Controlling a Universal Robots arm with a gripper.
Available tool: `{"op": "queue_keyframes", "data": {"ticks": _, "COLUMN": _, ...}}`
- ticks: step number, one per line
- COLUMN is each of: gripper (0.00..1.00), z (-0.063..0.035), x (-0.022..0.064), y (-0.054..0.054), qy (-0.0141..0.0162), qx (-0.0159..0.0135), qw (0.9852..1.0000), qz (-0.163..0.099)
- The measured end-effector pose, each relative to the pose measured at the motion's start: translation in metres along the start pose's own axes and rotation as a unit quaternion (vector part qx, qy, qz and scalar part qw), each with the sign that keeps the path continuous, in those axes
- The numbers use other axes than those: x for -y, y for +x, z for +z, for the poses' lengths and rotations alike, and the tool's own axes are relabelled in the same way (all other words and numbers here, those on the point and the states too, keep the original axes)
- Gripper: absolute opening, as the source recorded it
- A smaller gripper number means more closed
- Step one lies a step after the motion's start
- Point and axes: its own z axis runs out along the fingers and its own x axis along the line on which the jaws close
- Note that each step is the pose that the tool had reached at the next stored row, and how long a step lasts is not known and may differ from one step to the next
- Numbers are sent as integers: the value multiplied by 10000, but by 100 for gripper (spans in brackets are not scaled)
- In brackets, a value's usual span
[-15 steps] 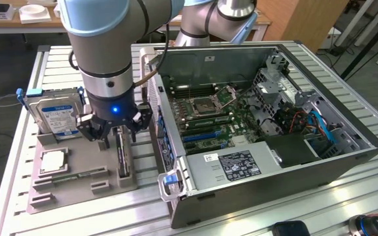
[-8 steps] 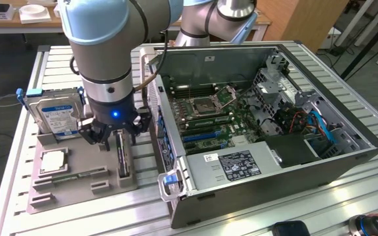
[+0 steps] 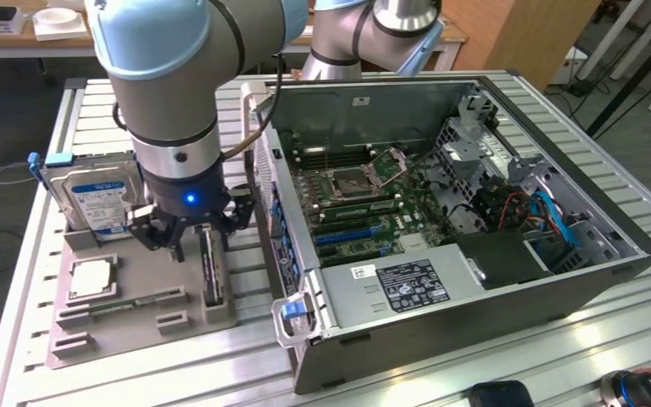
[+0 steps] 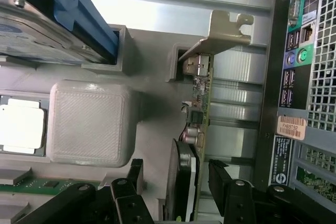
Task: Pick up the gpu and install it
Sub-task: 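Pick up the gpu and move the gpu toward the slot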
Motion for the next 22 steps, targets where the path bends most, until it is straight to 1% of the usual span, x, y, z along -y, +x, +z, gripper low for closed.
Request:
{"op": "queue_keyframes", "data": {"ticks": 21, "gripper": 62, "z": 13, "x": 3, "y": -21, "qy": 0, "qx": 2, "qw": 10000, "qz": 2}}
{"op": "queue_keyframes", "data": {"ticks": 22, "gripper": 60, "z": 13, "x": 3, "y": -21, "qy": 0, "qx": 2, "qw": 10000, "qz": 2}}
